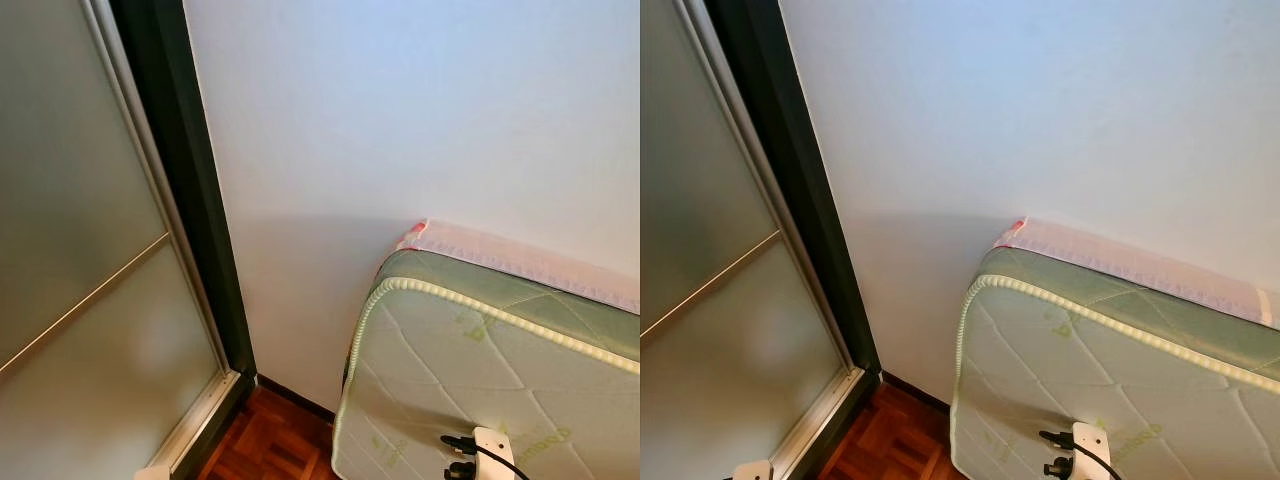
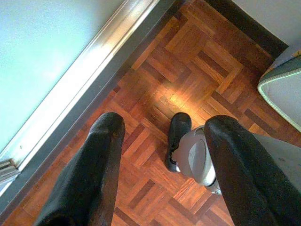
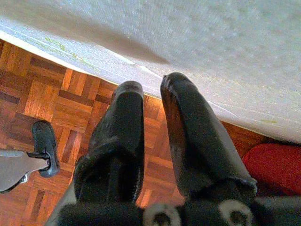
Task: Clean up the room
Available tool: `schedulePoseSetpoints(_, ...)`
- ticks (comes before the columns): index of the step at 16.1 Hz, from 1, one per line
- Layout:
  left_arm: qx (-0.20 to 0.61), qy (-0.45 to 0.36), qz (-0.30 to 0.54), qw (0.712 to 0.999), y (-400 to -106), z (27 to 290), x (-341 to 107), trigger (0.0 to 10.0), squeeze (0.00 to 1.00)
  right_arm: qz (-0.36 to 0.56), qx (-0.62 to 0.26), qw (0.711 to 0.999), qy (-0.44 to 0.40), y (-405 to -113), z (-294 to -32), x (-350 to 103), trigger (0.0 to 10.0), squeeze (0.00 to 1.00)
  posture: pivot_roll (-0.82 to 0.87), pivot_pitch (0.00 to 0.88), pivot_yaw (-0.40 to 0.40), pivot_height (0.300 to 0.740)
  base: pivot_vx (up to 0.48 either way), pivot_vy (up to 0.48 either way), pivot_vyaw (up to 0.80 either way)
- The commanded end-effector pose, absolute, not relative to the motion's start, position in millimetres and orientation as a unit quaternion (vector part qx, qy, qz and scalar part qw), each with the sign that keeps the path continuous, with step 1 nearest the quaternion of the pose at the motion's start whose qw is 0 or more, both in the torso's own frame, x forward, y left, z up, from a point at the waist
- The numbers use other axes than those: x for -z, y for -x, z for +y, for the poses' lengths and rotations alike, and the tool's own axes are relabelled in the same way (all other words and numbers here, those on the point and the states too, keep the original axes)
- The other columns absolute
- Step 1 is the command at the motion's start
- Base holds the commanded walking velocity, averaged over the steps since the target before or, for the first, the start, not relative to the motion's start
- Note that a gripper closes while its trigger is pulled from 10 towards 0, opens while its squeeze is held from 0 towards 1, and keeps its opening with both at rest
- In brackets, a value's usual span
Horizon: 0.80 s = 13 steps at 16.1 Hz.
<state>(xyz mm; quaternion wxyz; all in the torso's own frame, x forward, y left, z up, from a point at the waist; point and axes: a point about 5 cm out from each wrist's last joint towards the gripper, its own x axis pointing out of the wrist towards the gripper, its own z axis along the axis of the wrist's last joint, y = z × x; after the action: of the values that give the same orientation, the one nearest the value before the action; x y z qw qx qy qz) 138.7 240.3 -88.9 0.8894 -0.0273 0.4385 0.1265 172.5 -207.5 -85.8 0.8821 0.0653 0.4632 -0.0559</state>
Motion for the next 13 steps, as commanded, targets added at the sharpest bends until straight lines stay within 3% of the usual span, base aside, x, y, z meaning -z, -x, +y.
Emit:
schedulePoseSetpoints(1, -0.086, 0.066, 0.404, 0.908, -215, 217, 62, 10.0, 0.0, 0.369, 0.005, 0.924, -0.1, -228, -191, 56, 10.0, 0.0, 0.09, 0.011, -0.062, 0.74, 0.0, 0.0, 0.0)
schedulePoseSetpoints(9, -0.098, 0.069, 0.404, 0.907, -207, 225, 65, 10.0, 0.0, 0.407, 0.046, 0.907, -0.101, -207, -184, 71, 10.0, 0.0, 0.1, 0.017, -0.068, 0.74, 0.0, 0.0, 0.0)
schedulePoseSetpoints(13, -0.094, 0.067, 0.416, 0.902, -197, 224, 70, 10.0, 0.0, 0.416, 0.053, 0.902, -0.105, -200, -184, 75, 10.0, 0.0, 0.11, 0.002, -0.066, 0.74, 0.0, 0.0, -0.77)
